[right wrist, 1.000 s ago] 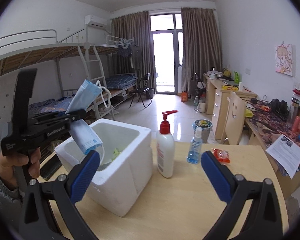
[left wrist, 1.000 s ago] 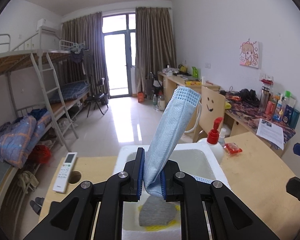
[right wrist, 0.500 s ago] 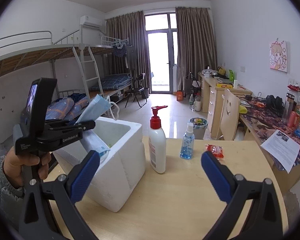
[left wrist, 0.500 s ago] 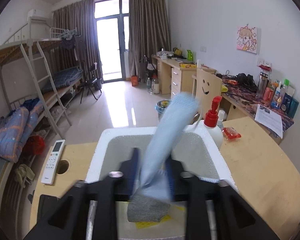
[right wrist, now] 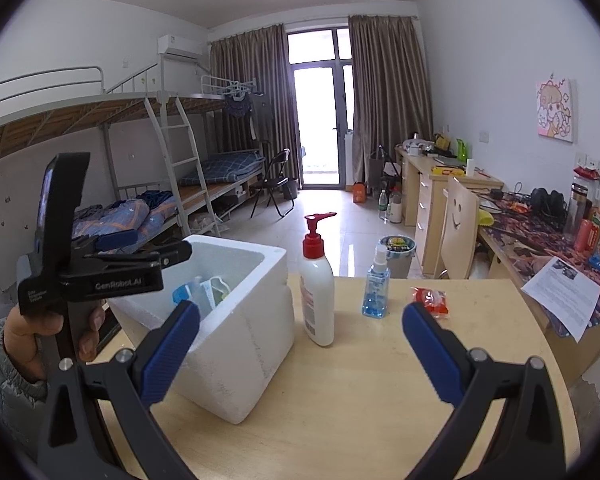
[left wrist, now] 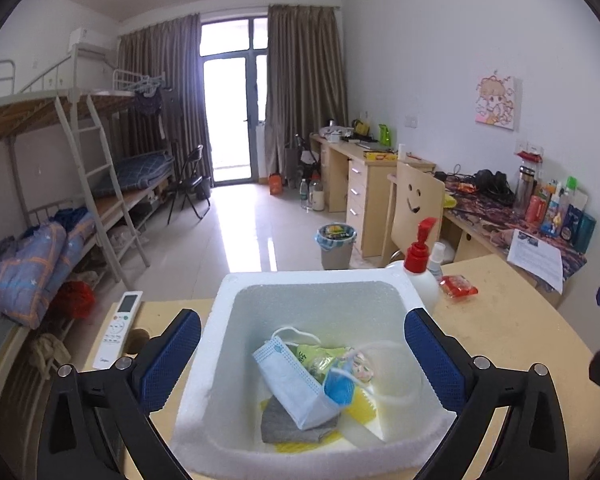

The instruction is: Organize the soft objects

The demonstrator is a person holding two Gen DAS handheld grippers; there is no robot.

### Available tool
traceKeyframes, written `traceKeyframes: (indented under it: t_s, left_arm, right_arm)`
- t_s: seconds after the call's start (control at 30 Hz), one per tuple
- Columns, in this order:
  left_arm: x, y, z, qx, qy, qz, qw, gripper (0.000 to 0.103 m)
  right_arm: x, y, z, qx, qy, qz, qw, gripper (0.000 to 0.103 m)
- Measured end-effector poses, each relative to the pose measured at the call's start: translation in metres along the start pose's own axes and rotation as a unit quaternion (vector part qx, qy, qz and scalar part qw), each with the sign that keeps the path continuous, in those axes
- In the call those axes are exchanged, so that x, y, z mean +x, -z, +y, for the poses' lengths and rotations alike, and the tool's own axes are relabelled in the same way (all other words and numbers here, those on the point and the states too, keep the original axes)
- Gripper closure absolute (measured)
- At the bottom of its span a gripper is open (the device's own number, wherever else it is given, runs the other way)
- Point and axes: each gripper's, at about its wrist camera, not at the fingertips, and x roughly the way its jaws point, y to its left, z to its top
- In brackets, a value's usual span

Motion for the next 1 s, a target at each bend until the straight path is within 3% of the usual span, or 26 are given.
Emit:
traceKeyframes:
  t_s: [1.0]
  left_arm:
    - [-0.15,0.035,-0.014,0.02,-0.031,-0.108,0.9935,0.001]
  right_arm:
    - [-0.109,0.015,0.047,-0.02,0.009,-0.069,0.997,0.001]
